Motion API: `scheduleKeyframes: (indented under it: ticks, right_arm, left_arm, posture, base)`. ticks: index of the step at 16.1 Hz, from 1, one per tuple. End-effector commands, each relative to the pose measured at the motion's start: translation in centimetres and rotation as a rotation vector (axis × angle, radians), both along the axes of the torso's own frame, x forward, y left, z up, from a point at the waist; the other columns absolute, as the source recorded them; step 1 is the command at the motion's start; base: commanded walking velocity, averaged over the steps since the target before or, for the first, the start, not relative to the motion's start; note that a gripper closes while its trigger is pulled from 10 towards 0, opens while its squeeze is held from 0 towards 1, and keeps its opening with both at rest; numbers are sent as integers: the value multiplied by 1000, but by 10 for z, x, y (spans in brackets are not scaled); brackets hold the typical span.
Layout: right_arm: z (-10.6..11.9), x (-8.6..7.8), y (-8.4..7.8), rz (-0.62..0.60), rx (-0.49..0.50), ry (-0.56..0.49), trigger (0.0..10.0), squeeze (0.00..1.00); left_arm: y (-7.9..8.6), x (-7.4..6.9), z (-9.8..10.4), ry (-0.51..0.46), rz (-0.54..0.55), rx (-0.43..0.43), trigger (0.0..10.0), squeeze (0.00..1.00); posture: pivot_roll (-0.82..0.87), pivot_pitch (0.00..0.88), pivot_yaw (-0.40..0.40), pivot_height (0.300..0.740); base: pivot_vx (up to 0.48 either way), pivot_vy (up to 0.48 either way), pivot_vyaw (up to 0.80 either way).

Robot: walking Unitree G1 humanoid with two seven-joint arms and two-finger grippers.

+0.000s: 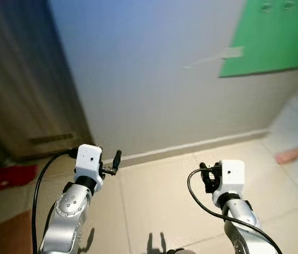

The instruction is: Hang keys on a hook

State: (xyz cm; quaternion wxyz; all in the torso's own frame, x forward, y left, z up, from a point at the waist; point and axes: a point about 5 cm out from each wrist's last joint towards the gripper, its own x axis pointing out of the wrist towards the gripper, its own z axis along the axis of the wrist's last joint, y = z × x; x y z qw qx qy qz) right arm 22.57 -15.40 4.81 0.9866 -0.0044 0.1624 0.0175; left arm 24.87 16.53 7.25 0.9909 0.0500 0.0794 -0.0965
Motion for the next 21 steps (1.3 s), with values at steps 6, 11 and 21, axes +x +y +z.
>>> scheduleKeyframes:
  ticks: [6, 11, 21]
  right_arm:
    - [13, 17, 13, 120, 18, -71, 10000, 0]
    - [9, 26, 19, 133, 7, -72, 10000, 0]
    - [5, 25, 11, 133, -45, -89, 10000, 0]
  left_arm:
    - [3, 1, 6, -37, 50, -10, 10000, 0]
    - [8, 1, 5, -58, 76, 28, 10000, 0]
    - [-1, 0, 2, -71, 38, 23, 10000, 0]
  posture:
    - [-32, 0, -12, 740]
    - [-9, 0, -23, 740]
    - [-16, 0, -29, 740]
  base:
    - [0, 0, -267]
    - [0, 0, 0]
    - [0, 0, 0]
